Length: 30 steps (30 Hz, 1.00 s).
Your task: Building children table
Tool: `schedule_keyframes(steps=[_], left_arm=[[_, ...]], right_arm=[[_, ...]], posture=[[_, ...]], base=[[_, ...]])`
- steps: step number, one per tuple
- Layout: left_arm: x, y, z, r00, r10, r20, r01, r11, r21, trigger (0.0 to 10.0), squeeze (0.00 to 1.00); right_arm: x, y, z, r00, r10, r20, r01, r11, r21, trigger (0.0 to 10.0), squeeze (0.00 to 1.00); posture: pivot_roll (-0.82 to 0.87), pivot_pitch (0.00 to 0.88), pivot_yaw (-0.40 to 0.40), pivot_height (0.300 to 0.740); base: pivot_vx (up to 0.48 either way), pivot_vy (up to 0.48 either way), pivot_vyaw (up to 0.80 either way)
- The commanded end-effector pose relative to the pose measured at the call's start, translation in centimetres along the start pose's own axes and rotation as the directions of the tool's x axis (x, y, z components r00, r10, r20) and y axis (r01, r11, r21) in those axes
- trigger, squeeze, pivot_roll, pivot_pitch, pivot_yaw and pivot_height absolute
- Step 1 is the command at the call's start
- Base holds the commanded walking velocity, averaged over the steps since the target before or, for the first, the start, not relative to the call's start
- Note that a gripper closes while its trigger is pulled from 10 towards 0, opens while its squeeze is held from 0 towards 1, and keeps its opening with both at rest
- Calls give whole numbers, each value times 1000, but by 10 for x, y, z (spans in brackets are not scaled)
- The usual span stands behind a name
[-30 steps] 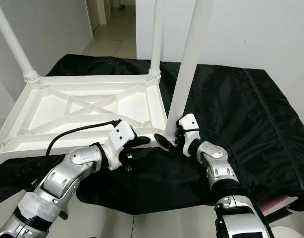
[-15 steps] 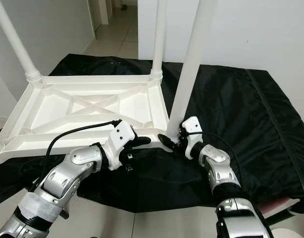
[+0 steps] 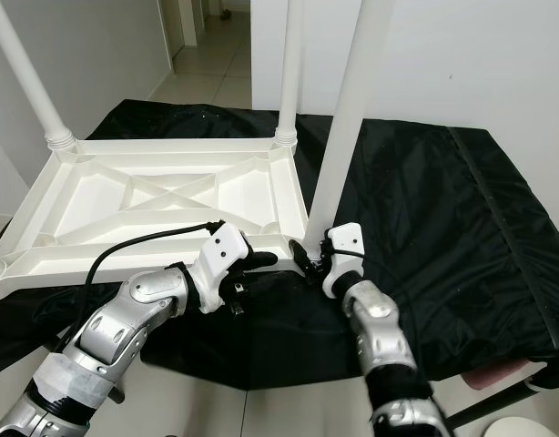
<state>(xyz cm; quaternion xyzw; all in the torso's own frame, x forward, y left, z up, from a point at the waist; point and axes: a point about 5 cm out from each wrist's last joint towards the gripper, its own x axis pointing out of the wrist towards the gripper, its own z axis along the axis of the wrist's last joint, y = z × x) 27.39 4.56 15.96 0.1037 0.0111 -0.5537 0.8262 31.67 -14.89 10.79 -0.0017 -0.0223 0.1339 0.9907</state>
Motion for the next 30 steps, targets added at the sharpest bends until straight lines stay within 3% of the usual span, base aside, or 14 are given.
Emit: schedule_keyframes(steps=[1, 3, 5, 6, 8, 24, 25, 30], left_arm=[[1, -3, -1, 999, -41, -7, 41, 999, 5, 10000, 0], [0, -3, -1, 999, -39, -8, 39, 999, 5, 10000, 0], [-1, -2, -1, 999, -31, -8, 31, 999, 5, 10000, 0], [-1, -2, -1, 999, -31, -8, 31, 999, 5, 10000, 0], [-2, -2, -1, 1000, -26, -7, 26, 1000, 2, 10000, 0], [-2, -2, -1, 999, -34, -11, 34, 999, 5, 10000, 0], [-1, -3, -1, 999, -35, -11, 35, 999, 5, 10000, 0], [-1, -3, -1, 999, -34, -10, 34, 999, 5, 10000, 0]], right_arm=[[1, -7, 10, 997, -61, 44, 60, 998, 18, 10000, 0], [0, -3, 8, 993, -114, 38, 113, 993, 32, 10000, 0], [-2, 7, 3, 944, -330, 18, 328, 942, 73, 10000, 0], [-2, 7, 3, 944, -330, 18, 328, 942, 73, 10000, 0], [-2, 21, 4, 911, -413, 10, 409, 906, 111, 10000, 0], [-7, 24, 10, 911, -411, 32, 406, 908, 106, 10000, 0], [-7, 24, 11, 907, -420, 32, 415, 904, 103, 10000, 1000], [-8, 23, 12, 905, -424, 36, 418, 902, 103, 10000, 1000]], posture=[[16, 0, -9, 740], [22, 0, -19, 740], [28, 0, -30, 740], [28, 0, -30, 740], [32, 0, -33, 740], [23, 0, -24, 740], [21, 0, -25, 740], [22, 0, -26, 740]], base=[[0, 0, 0], [0, 0, 0], [0, 0, 0], [0, 0, 0], [0, 0, 0], [0, 0, 0], [0, 0, 0], [0, 0, 0]])
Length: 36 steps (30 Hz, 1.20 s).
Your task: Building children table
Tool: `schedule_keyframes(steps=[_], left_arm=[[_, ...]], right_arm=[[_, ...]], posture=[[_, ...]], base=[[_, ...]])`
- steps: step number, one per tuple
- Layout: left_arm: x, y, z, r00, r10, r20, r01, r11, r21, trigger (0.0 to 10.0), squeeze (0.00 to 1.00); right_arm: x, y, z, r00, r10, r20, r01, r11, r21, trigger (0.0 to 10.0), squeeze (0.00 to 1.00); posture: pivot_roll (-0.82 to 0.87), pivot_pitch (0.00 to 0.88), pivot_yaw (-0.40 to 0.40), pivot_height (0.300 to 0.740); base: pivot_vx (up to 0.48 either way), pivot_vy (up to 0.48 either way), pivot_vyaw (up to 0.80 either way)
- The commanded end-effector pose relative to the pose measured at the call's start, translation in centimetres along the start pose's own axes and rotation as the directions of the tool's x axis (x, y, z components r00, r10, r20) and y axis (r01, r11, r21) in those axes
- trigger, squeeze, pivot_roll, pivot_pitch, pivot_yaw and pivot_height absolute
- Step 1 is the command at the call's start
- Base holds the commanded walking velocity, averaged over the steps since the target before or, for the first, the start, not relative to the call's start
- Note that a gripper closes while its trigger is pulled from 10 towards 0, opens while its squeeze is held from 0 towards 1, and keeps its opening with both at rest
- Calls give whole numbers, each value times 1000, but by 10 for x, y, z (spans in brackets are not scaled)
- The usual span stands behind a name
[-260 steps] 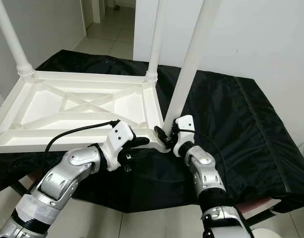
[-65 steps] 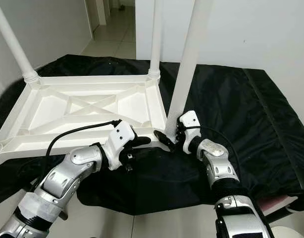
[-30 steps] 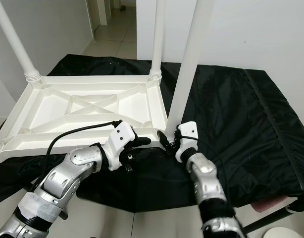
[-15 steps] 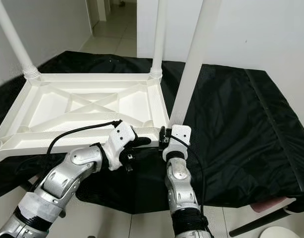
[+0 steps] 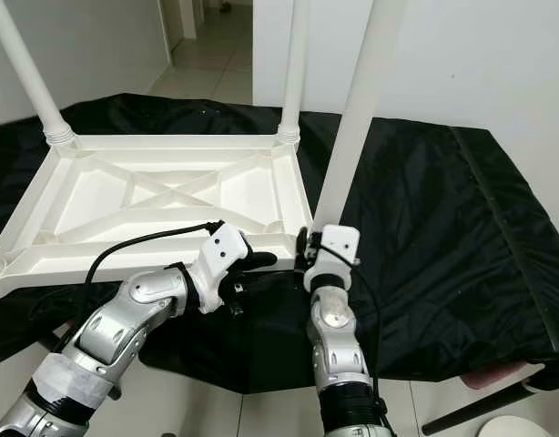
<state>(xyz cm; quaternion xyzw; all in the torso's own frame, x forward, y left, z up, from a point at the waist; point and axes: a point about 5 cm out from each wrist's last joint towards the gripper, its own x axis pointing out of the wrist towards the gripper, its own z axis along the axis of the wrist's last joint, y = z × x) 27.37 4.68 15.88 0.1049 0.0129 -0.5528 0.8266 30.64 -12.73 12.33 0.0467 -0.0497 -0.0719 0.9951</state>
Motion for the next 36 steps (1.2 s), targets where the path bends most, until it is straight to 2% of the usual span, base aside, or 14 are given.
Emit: schedule_keyframes(steps=[1, 6, 8, 9, 14, 16, 18, 20, 22, 25, 26, 30, 32, 36], left_arm=[[0, -3, 0, 999, -35, -4, 35, 999, 4, 10000, 0], [0, -3, 1, 1000, -30, -3, 30, 1000, 3, 10000, 0], [0, -2, 1, 1000, -24, 0, 24, 1000, 3, 10000, 0], [0, -2, 2, 1000, -21, 2, 21, 1000, 3, 10000, 0], [0, 0, 2, 1000, -15, 1, 15, 1000, 4, 10000, 0], [0, 0, 2, 1000, -14, 0, 14, 1000, 4, 10000, 0], [0, 0, 2, 1000, -15, 0, 15, 1000, 5, 10000, 0], [0, 0, 2, 1000, -15, 0, 15, 1000, 5, 10000, 0], [1, 1, 3, 1000, -15, 1, 15, 1000, 8, 10000, 0], [1, 1, 3, 1000, -15, 1, 15, 1000, 8, 10000, 0], [1, 2, 4, 1000, -14, 0, 14, 1000, 12, 10000, 0], [1, 3, 4, 1000, -13, 0, 13, 1000, 15, 10000, 0], [1, 3, 5, 1000, -12, 2, 12, 1000, 17, 10000, 0], [1, 3, 5, 1000, -11, 3, 11, 1000, 17, 10000, 0]], right_arm=[[-4, -4, -2, 1000, -12, -1, 12, 1000, 12, 10000, 1000], [-3, -6, 3, 998, 63, 20, -63, 998, 30, 10000, 1000], [2, -15, 7, 986, 162, 32, -163, 986, 42, 10000, 1000], [5, -19, 7, 976, 217, 25, -217, 975, 35, 10000, 0], [13, -31, 8, 921, 389, -23, -390, 921, -17, 10000, 0], [15, -32, 8, 879, 475, -42, -477, 877, -66, 10000, 0], [16, -33, 8, 856, 514, -56, -517, 852, -83, 10000, 0], [16, -33, 8, 856, 514, -56, -517, 852, -83, 10000, 0], [21, -35, 8, 778, 620, -104, -628, 769, -115, 10000, 0], [21, -35, 8, 778, 620, -104, -628, 769, -115, 10000, 0], [29, -37, 8, 710, 686, -158, -704, 700, -122, 10000, 0], [34, -37, 9, 690, 701, -182, -724, 678, -132, 10000, 0], [42, -37, 9, 654, 723, -223, -755, 639, -144, 10000, 0], [44, -38, 9, 645, 726, -238, -763, 630, -145, 10000, 0]], posture=[[23, 0, -28, 740], [23, 0, -31, 740], [25, 0, -37, 740], [25, 0, -35, 740], [24, 0, -33, 740], [22, 0, -30, 740], [22, 0, -29, 740], [22, 0, -29, 740], [24, 0, -25, 740], [24, 0, -25, 740], [30, 0, -22, 740], [30, 0, -22, 740], [35, 0, -23, 740], [36, 0, -24, 740]], base=[[0, 0, 0], [0, 0, 0], [0, 0, 0], [0, 0, 0], [0, 0, 0], [0, 0, 0], [0, 0, 0], [0, 0, 0], [0, 0, 0], [0, 0, 0], [0, 0, 0], [0, 0, 0], [0, 0, 0], [0, 0, 0]])
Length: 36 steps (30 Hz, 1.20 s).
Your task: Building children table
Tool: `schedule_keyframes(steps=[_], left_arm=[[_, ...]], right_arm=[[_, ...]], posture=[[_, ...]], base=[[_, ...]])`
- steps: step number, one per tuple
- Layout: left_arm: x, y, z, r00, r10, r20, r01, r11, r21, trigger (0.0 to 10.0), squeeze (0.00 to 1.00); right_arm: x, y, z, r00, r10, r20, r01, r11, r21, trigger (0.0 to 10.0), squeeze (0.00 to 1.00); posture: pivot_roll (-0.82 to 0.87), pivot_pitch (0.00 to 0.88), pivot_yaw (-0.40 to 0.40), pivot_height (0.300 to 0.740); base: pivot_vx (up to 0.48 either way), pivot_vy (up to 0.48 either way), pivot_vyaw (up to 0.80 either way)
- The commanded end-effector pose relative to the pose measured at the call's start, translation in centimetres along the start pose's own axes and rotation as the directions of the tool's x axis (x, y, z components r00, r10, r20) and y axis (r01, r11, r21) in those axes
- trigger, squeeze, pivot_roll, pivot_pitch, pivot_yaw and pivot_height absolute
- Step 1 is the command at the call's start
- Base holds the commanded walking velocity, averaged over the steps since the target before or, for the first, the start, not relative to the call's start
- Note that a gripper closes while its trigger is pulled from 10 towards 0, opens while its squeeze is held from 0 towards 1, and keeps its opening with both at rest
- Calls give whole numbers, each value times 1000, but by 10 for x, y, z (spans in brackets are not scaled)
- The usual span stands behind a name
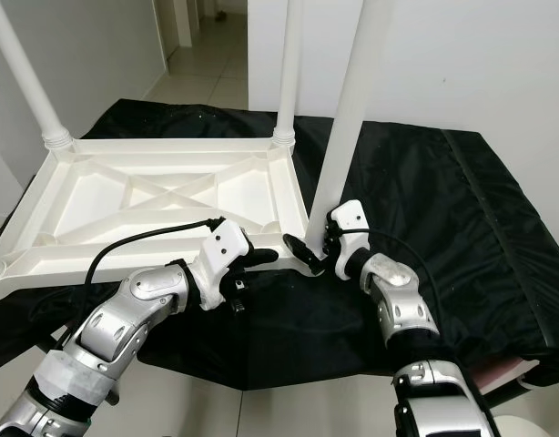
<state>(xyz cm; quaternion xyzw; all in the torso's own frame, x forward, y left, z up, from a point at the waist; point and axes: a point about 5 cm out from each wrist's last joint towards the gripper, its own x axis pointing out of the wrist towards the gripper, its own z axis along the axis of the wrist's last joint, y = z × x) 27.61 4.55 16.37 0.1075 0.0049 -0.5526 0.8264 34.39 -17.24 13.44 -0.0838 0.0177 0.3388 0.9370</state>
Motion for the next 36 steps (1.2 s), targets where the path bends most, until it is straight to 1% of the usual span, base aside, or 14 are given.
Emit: schedule_keyframes(steps=[1, 2, 3, 4, 5, 15, 16, 22, 24, 28, 30, 31, 33, 36], left_arm=[[0, 0, 0, 1000, -13, -7, 13, 1000, 4, 10000, 0], [0, 1, 1, 1000, -13, -6, 13, 1000, 5, 10000, 0], [0, 1, 1, 1000, -13, -6, 13, 1000, 5, 10000, 0], [0, 0, 1, 1000, -12, -6, 12, 1000, 5, 10000, 0], [0, 0, 1, 1000, -12, -6, 12, 1000, 6, 10000, 0], [0, 0, 1, 1000, -10, -7, 10, 1000, 5, 10000, 0], [0, 0, 0, 1000, -13, -7, 13, 1000, 5, 10000, 0], [0, 0, 1, 1000, -17, -7, 17, 1000, 4, 10000, 0], [0, -1, 0, 1000, -21, -7, 21, 1000, 1, 10000, 0], [0, -3, 0, 1000, -25, -7, 25, 1000, 0, 10000, 0], [0, -3, 0, 1000, -25, -7, 25, 1000, 0, 10000, 0], [0, -3, 0, 1000, -25, -7, 25, 1000, 0, 10000, 0], [0, -3, 0, 1000, -25, -7, 25, 1000, 0, 10000, 0], [-1, -2, 0, 1000, -21, -9, 21, 1000, -2, 10000, 0]], right_arm=[[1, 1, -2, 1000, 15, -12, -15, 1000, -7, 10000, 0], [2, -1, -2, 999, 25, -22, -26, 1000, -14, 4941, 0], [2, -1, -2, 999, 25, -22, -26, 1000, -14, 4941, 0], [3, -1, -3, 999, 34, -33, -35, 999, -18, 2824, 0], [3, -2, -4, 998, 41, -40, -42, 999, -15, 0, 0], [0, -3, -9, 998, 57, -41, -56, 998, 17, 0, 0], [-2, -4, -10, 999, 34, -30, -33, 999, 33, 10000, 0], [-2, -6, -11, 1000, -9, 1, 9, 997, 72, 10000, 0], [-3, -4, -11, 996, -90, 25, 88, 993, 78, 10000, 0], [-4, -1, -11, 983, -174, 50, 169, 982, 89, 10000, 0], [-4, -1, -11, 983, -174, 50, 169, 982, 89, 10000, 0], [-4, 1, -9, 969, -240, 65, 233, 967, 100, 10000, 0], [-4, 1, -9, 969, -240, 65, 233, 967, 100, 10000, 0], [-4, 16, -3, 891, -443, 100, 425, 890, 163, 10000, 0]], posture=[[36, 0, -24, 740], [38, 0, -23, 740], [38, 0, -23, 740], [41, 0, -25, 740], [44, 0, -26, 740], [41, 0, -22, 740], [37, 0, -18, 740], [34, 0, -19, 740], [26, 0, -14, 740], [26, 0, -14, 740], [26, 0, -14, 740], [28, 0, -15, 740], [28, 0, -15, 740], [32, 0, -19, 740]], base=[[0, 0, 0], [0, 0, 0], [0, 0, 0], [0, 0, 0], [0, 0, 0], [0, 0, 0], [0, 0, 0], [0, 0, 0], [0, 0, 0], [0, 0, 0], [0, 0, 0], [0, 0, 0], [0, 0, 0], [0, 0, 0]])
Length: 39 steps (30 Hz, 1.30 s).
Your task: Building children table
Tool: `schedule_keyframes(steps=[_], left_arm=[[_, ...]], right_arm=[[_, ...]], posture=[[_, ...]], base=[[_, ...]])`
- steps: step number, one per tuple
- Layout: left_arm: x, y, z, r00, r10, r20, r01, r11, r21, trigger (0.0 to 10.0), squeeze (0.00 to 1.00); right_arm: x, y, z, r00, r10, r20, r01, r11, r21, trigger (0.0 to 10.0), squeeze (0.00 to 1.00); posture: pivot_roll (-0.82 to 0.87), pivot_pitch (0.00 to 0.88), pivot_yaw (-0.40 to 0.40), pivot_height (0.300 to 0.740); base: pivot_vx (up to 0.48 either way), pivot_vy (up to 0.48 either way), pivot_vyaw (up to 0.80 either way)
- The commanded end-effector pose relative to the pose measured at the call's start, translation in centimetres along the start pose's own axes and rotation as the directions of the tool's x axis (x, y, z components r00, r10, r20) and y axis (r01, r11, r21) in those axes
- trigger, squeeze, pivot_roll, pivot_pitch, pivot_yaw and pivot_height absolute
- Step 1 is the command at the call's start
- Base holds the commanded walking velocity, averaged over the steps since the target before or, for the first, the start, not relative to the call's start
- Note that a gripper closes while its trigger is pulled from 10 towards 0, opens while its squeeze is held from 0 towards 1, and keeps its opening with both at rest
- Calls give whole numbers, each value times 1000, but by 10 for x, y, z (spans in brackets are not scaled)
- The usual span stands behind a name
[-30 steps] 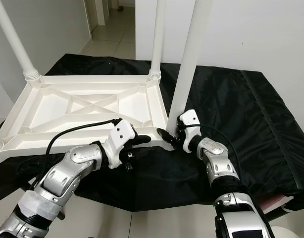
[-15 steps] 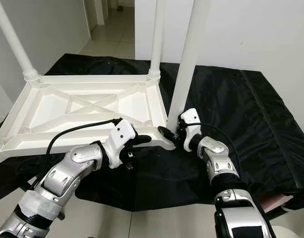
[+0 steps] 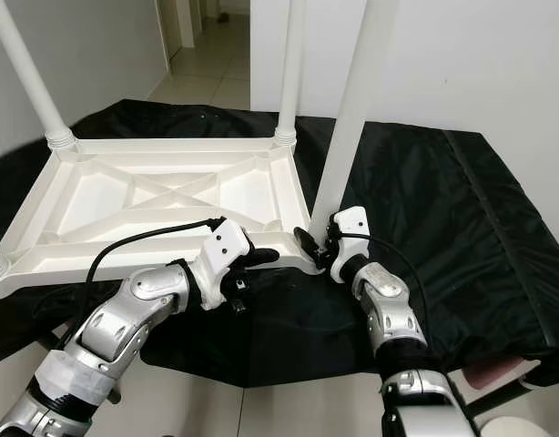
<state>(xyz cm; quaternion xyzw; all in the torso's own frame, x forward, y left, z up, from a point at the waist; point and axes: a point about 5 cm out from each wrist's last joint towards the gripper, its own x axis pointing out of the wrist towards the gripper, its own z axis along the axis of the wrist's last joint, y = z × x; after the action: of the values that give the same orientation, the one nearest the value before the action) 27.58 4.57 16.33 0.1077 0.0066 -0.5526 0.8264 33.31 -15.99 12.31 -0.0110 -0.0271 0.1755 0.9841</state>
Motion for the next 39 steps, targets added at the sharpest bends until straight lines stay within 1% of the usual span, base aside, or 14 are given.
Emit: schedule_keyframes(steps=[1, 2, 5, 7, 8, 9, 10, 14, 17, 21, 22, 23, 34, 39], left_arm=[[-1, -2, 0, 1000, -21, -6, 21, 1000, 0, 10000, 0], [-1, -3, 0, 1000, -22, -7, 22, 1000, -1, 10000, 0], [-1, -4, -1, 1000, -23, -8, 23, 1000, -2, 10000, 0], [-1, -5, -2, 1000, -24, -11, 24, 1000, -3, 10000, 0], [-1, -5, -2, 1000, -24, -11, 24, 1000, -3, 10000, 0], [-1, -6, -3, 1000, -22, -11, 22, 1000, -5, 10000, 0], [-2, -6, -2, 1000, -18, -9, 18, 1000, -7, 10000, 0], [-2, -6, -2, 1000, -16, -7, 16, 1000, -8, 10000, 0], [-2, -7, -2, 1000, -13, -7, 13, 1000, -10, 10000, 0], [-2, -7, -2, 1000, -13, -8, 13, 1000, -11, 10000, 0], [-2, -7, -2, 1000, -14, -8, 14, 1000, -11, 10000, 0], [-2, -7, -2, 1000, -15, -9, 15, 1000, -11, 10000, 0], [-2, -9, -3, 1000, -23, -12, 23, 1000, -10, 10000, 0], [-2, -9, -3, 1000, -25, -11, 25, 1000, -9, 10000, 0]], right_arm=[[-3, -3, 7, 994, -106, 30, 106, 994, 19, 10000, 0], [-4, 0, 5, 977, -210, 29, 209, 977, 47, 10000, 0], [-6, 2, 4, 956, -294, 22, 292, 955, 52, 10000, 0], [-9, 4, -1, 901, -433, 4, 433, 901, 35, 10000, 0], [-9, 4, -1, 901, -433, 4, 433, 901, 35, 10000, 0], [-12, 7, -5, 863, -504, -24, 504, 862, 52, 10000, 0], [-11, 12, -7, 854, -519, -31, 520, 851, 79, 10000, 0], [-11, 16, -7, 851, -524, -33, 525, 846, 98, 10000, 0], [-10, 26, -3, 890, -457, -6, 455, 886, 92, 10000, 0], [-11, 29, -1, 902, -431, -1, 430, 898, 94, 10000, 0], [-12, 31, 0, 908, -418, 2, 416, 904, 95, 10000, 141], [-13, 33, 1, 914, -405, 8, 402, 909, 112, 10000, 1000], [-18, 34, 8, 933, -353, 63, 345, 932, 115, 10000, 1000], [-26, 23, 9, 971, -226, 77, 221, 973, 69, 10000, 973]], posture=[[32, 0, -19, 740], [31, 0, -23, 740], [33, 0, -30, 740], [32, 0, -32, 740], [32, 0, -32, 740], [41, 0, -42, 740], [45, 0, -45, 740], [47, 0, -46, 740], [45, 0, -50, 740], [47, 0, -52, 740], [47, 0, -52, 740], [46, 0, -51, 740], [42, 0, -49, 740], [36, 0, -52, 740]], base=[[0, 0, 0], [0, 0, 0], [0, 0, 0], [0, 0, 0], [0, 0, 0], [0, 0, 0], [0, 0, 0], [0, 0, 0], [0, 0, 0], [0, 0, 0], [0, 0, 0], [0, 0, 0], [0, 0, 0], [0, 0, 0]])
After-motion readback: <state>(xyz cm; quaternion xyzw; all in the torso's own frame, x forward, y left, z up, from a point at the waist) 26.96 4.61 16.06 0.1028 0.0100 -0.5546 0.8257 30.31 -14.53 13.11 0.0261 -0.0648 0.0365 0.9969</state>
